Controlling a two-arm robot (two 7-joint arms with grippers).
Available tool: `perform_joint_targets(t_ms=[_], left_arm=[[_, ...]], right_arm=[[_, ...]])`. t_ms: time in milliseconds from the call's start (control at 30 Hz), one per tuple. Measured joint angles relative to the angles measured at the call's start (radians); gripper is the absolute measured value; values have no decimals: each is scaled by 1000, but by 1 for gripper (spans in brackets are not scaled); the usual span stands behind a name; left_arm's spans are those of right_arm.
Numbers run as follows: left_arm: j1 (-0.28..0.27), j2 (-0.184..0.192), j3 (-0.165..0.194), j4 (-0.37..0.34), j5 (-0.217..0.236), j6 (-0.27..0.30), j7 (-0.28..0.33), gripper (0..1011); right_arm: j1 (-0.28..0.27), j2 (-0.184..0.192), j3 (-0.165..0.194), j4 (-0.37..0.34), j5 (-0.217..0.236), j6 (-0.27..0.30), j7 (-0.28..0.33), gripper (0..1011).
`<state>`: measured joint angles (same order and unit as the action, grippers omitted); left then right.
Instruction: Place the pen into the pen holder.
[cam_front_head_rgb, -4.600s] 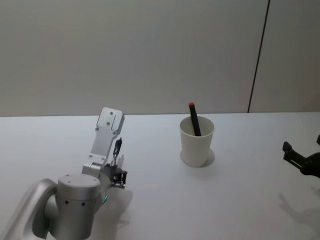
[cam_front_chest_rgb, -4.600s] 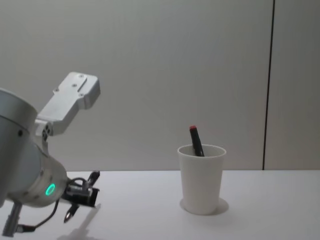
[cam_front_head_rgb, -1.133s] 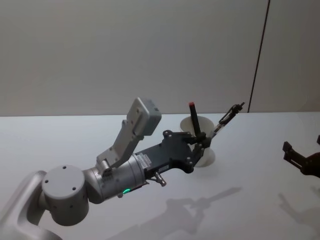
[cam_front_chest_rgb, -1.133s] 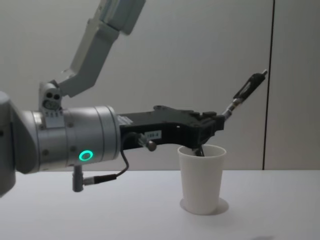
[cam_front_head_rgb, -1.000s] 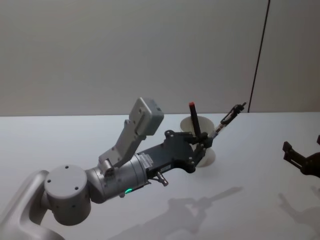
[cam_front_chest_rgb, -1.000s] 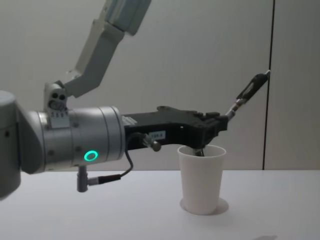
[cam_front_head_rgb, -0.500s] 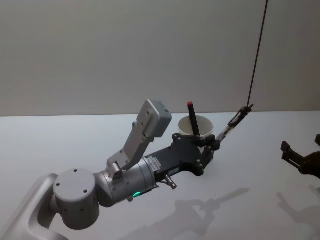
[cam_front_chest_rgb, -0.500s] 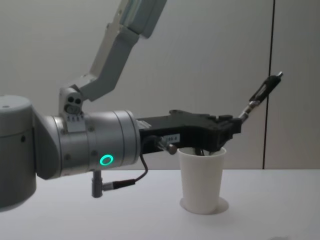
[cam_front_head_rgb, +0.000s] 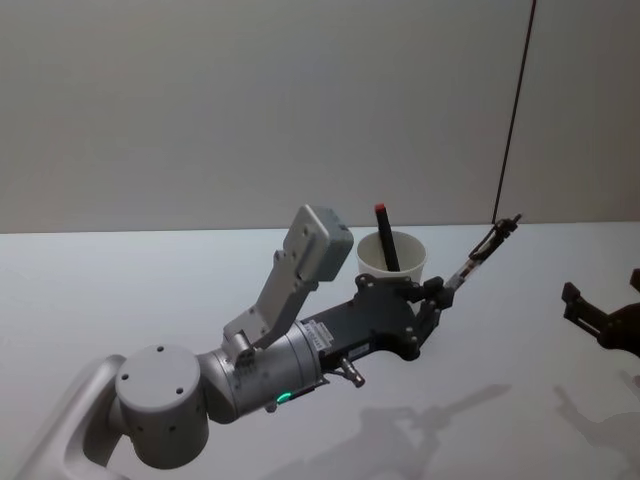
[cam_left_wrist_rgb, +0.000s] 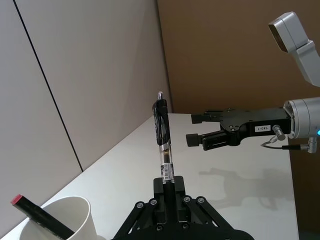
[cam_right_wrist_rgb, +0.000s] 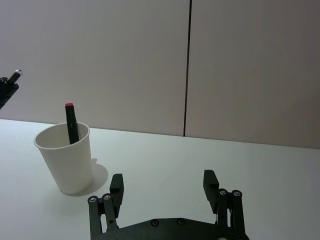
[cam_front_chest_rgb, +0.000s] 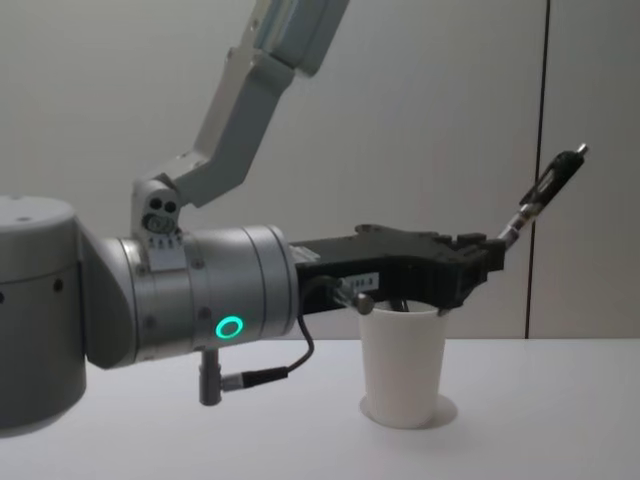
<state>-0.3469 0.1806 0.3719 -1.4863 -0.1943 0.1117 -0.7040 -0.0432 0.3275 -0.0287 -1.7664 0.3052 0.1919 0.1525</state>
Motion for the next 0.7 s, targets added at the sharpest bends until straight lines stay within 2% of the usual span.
perform_joint_targets(t_ms=[700], left_arm=[[6, 0, 8, -8, -7, 4, 4, 125]], right_arm=[[-5, 3, 2, -1, 2, -27, 15, 1001]])
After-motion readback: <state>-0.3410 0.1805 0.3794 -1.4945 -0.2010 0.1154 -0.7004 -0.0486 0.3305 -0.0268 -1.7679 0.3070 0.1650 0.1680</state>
